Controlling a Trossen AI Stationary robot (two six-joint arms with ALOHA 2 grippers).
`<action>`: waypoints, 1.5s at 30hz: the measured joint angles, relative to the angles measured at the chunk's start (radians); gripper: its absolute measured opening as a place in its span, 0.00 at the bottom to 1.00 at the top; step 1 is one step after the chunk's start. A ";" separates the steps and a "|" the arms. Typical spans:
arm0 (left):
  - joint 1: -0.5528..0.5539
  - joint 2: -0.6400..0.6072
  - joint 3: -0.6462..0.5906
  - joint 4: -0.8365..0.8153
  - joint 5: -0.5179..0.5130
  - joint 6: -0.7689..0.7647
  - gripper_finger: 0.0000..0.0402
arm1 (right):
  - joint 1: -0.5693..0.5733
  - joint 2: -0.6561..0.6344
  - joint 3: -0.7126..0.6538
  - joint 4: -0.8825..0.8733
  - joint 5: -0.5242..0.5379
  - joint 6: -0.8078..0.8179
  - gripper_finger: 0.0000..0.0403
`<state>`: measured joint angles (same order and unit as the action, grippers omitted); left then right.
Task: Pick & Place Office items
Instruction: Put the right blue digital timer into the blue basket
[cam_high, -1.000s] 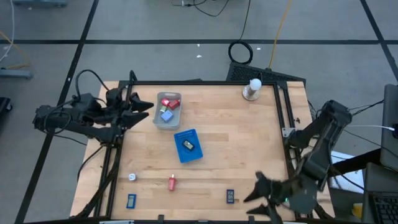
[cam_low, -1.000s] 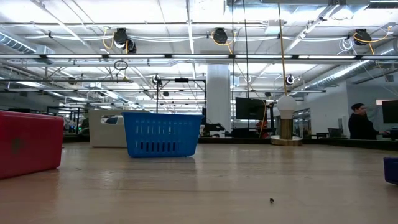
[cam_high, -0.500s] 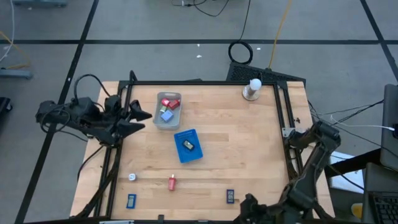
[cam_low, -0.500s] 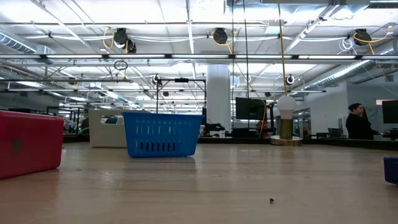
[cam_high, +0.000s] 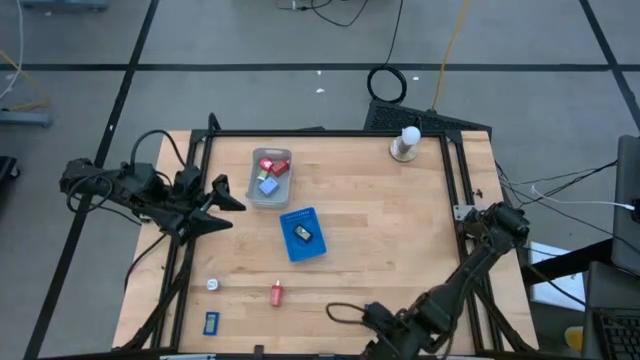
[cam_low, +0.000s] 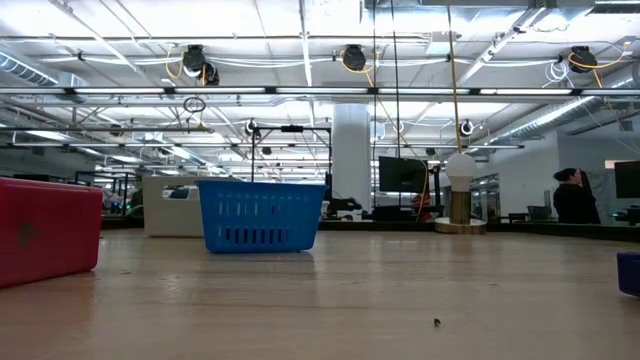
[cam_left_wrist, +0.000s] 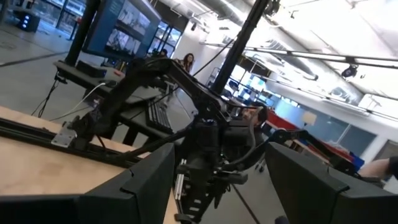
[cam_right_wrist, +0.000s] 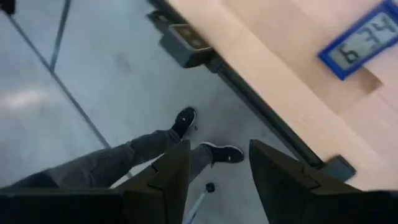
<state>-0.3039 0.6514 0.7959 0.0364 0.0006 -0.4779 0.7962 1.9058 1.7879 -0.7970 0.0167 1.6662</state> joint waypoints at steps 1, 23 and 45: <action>-0.001 0.000 0.000 -0.001 0.000 0.006 0.64 | -0.012 0.000 -0.001 -0.009 -0.019 0.012 0.39; 0.000 0.000 0.000 -0.008 -0.037 0.033 0.64 | -0.109 -0.001 -0.007 -0.234 -0.017 0.090 0.48; 0.001 0.000 0.000 -0.008 -0.081 0.077 0.64 | -0.109 -0.001 -0.308 0.096 0.005 0.501 0.66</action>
<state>-0.3027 0.6514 0.7959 0.0280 -0.0803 -0.4013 0.6868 1.9045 1.4796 -0.7013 0.0219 2.1672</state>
